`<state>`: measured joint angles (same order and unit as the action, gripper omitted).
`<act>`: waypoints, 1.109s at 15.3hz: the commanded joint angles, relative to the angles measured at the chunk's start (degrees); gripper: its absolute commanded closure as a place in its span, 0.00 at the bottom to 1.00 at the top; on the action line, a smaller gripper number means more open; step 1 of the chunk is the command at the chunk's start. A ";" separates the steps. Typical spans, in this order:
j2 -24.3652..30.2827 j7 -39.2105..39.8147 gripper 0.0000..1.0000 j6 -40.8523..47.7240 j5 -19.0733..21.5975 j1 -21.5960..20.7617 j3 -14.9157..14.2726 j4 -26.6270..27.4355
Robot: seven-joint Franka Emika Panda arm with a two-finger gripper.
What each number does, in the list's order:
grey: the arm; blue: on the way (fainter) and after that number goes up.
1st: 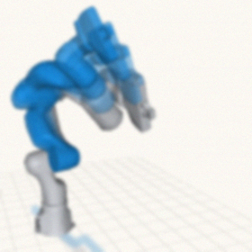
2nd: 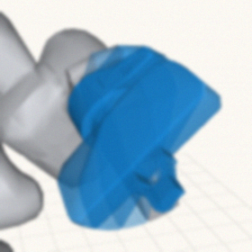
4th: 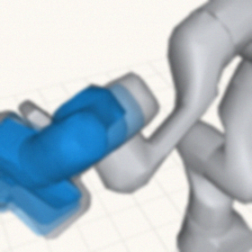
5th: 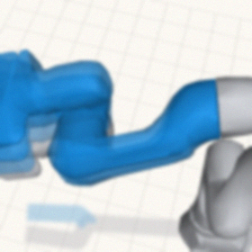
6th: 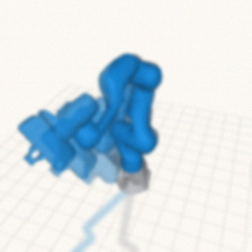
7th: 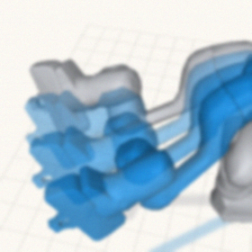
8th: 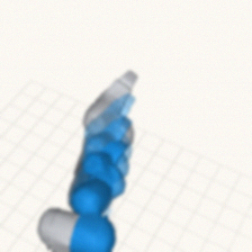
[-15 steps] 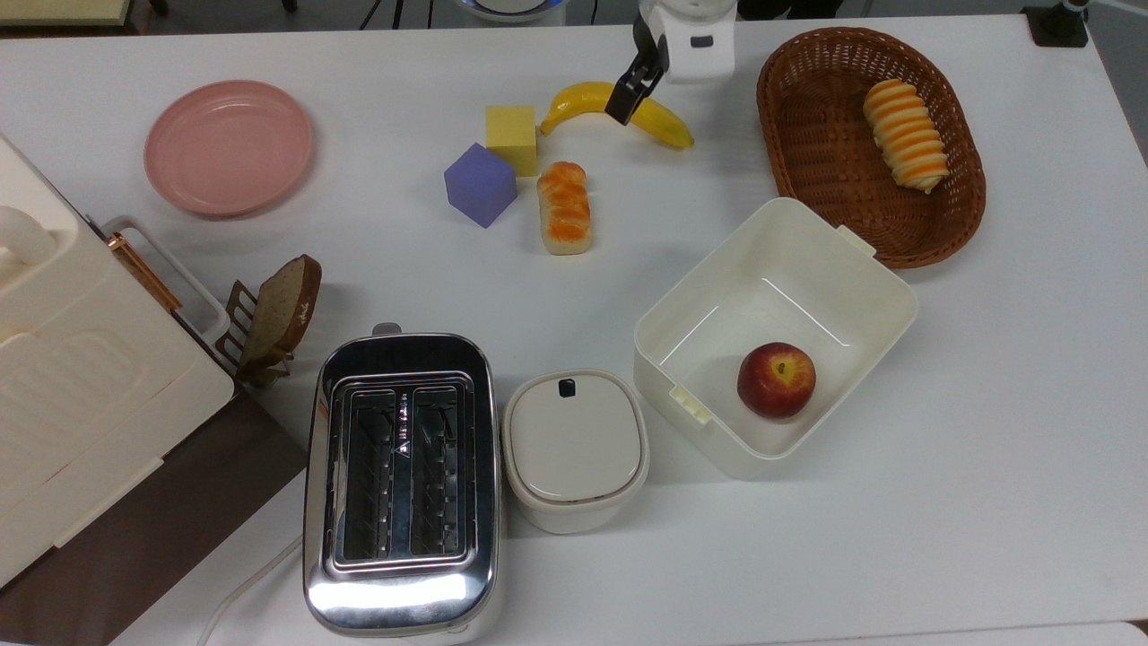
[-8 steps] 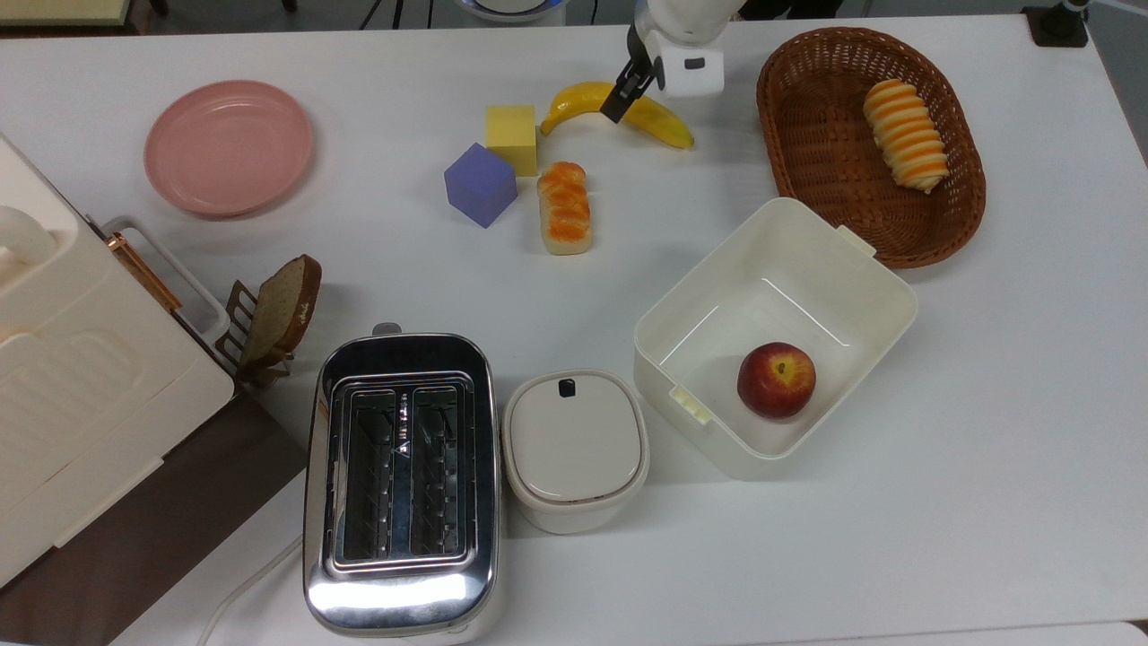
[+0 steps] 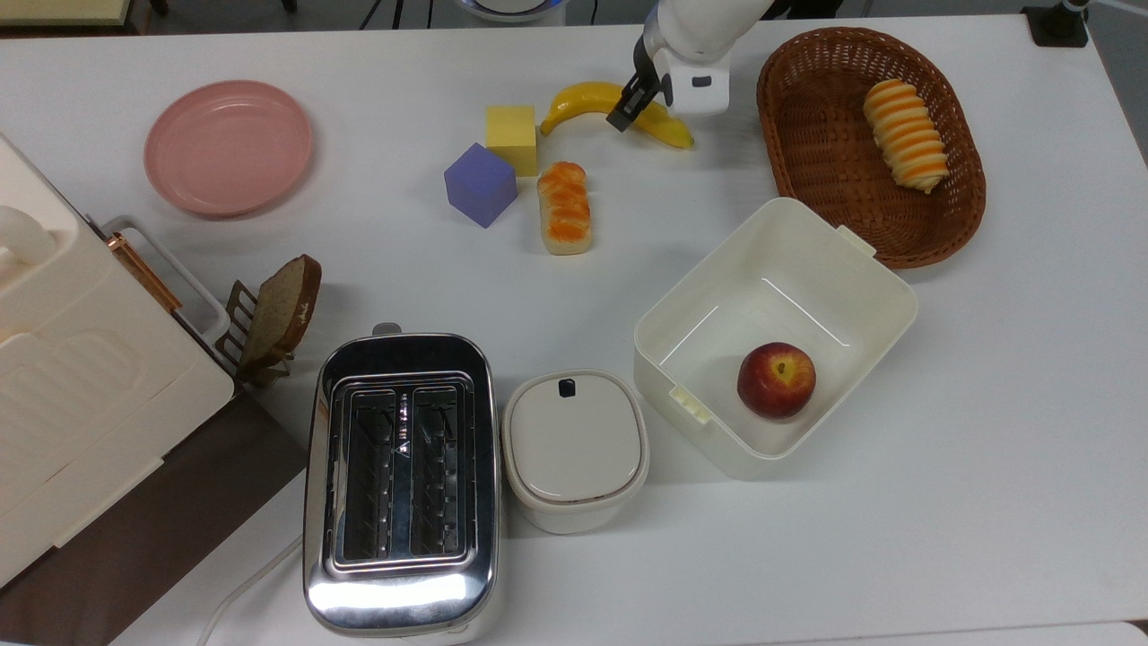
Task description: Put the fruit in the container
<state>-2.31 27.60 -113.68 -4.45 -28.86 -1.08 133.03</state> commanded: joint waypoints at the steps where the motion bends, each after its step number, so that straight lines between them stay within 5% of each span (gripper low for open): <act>1: 0.11 -1.93 0.69 -1.54 -1.79 -0.58 -0.15 -0.05; 4: 1.42 -5.26 0.86 -0.84 -1.79 -0.67 -0.07 -2.50; 12: 0.21 -18.51 0.87 4.17 -1.79 0.30 -0.07 -23.58; 17: -13.65 -36.62 0.87 3.91 -0.74 1.08 -0.24 -42.99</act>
<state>-4.09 0.99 -111.68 -5.27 -28.45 -1.19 104.10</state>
